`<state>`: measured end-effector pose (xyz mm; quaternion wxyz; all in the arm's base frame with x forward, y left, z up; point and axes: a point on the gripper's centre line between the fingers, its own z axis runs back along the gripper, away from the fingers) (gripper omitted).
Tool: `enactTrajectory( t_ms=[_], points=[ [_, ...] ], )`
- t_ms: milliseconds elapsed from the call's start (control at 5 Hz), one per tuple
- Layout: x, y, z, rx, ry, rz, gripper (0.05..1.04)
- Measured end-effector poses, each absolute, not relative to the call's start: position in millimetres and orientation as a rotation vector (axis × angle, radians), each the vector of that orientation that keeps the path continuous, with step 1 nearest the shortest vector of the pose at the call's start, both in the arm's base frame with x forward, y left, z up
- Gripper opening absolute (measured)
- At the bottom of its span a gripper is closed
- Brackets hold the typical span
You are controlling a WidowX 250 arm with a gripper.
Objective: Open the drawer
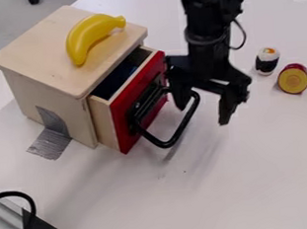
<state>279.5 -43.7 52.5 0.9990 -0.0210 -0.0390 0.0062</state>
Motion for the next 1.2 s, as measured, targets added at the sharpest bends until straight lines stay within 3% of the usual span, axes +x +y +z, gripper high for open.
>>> enactTrajectory(
  t_ms=[400,800,1200],
  points=[
    [272,-41,36,-0.002,-0.067,0.038,0.999],
    [270,-39,15,0.051,0.014,0.052,0.953],
    [269,-40,14,0.070,0.014,0.059,0.381]
  ],
)
